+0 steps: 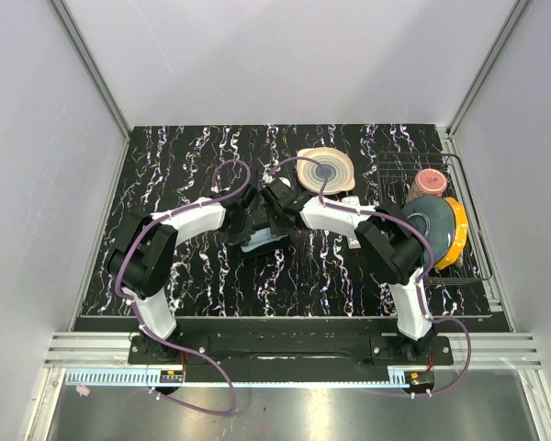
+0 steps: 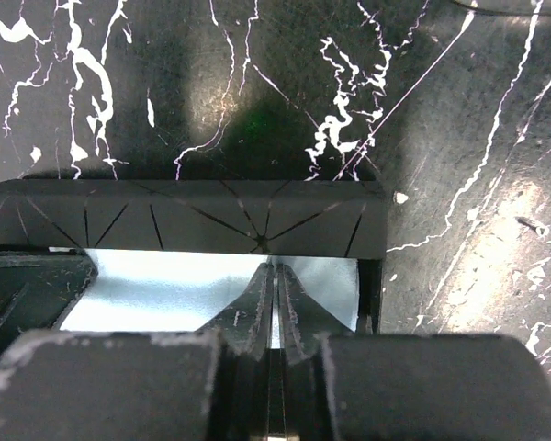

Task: Organize the sunglasses
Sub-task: Smooth out the folded cleaning cloth near the sunglasses case, then pick up the sunglasses from the center of the board, then fold the right temple of the sunglasses on the sunglasses.

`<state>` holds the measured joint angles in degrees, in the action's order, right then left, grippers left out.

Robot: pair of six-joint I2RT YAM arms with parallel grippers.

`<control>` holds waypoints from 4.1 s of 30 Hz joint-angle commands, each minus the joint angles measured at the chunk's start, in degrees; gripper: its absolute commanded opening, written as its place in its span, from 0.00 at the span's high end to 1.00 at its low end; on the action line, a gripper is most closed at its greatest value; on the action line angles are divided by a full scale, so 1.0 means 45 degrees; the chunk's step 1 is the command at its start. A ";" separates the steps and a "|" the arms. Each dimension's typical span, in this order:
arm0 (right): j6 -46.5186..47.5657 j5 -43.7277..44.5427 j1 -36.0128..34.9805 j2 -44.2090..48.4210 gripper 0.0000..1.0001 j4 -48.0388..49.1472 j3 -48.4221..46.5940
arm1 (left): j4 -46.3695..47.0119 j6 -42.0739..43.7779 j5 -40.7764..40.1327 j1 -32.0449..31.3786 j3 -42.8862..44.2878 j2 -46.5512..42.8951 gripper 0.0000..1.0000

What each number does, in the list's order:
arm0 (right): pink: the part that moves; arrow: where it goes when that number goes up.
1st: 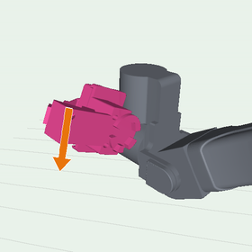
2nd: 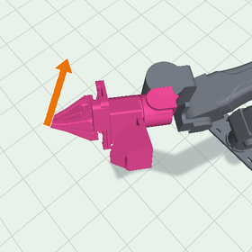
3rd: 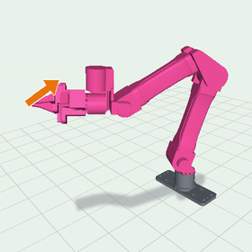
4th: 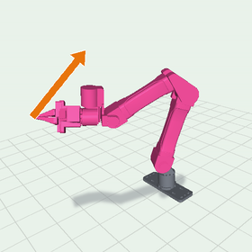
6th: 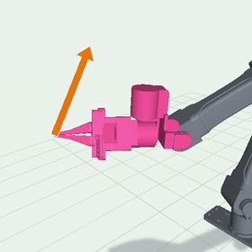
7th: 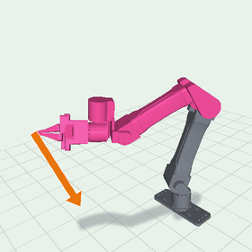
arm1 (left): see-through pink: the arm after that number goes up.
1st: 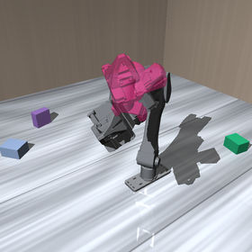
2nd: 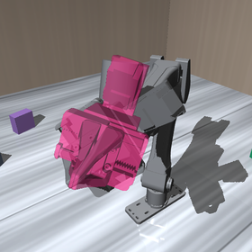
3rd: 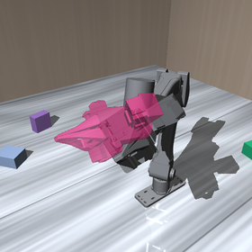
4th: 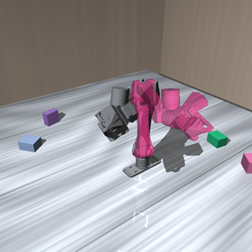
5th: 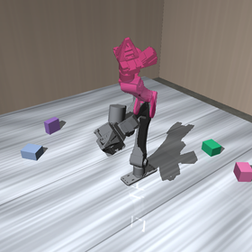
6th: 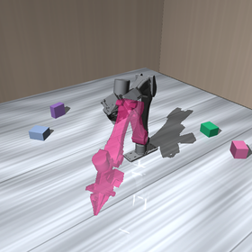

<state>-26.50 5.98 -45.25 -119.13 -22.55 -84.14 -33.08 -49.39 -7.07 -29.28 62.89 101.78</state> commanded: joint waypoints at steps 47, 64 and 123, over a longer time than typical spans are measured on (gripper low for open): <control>0.1299 0.1289 0.3260 -0.5322 0.36 -0.6200 -1.2279 | 0.0320 0.3162 0.1922 0.3850 0.1746 -0.3478 0.27; 0.1299 0.0527 0.3455 -0.5597 0.66 -0.6572 -1.1850 | 0.0593 0.3123 0.2606 0.4221 0.1493 -0.2754 0.27; 0.5968 -0.7752 0.3455 0.9988 1.00 0.2704 -0.2573 | 2.8562 -1.2597 1.8172 0.3581 0.4284 -0.4279 0.68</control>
<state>0.82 -20.75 -29.93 -76.16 -15.20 -97.08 59.11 -83.83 71.18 -9.06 77.28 79.02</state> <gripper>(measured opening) 0.019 0.346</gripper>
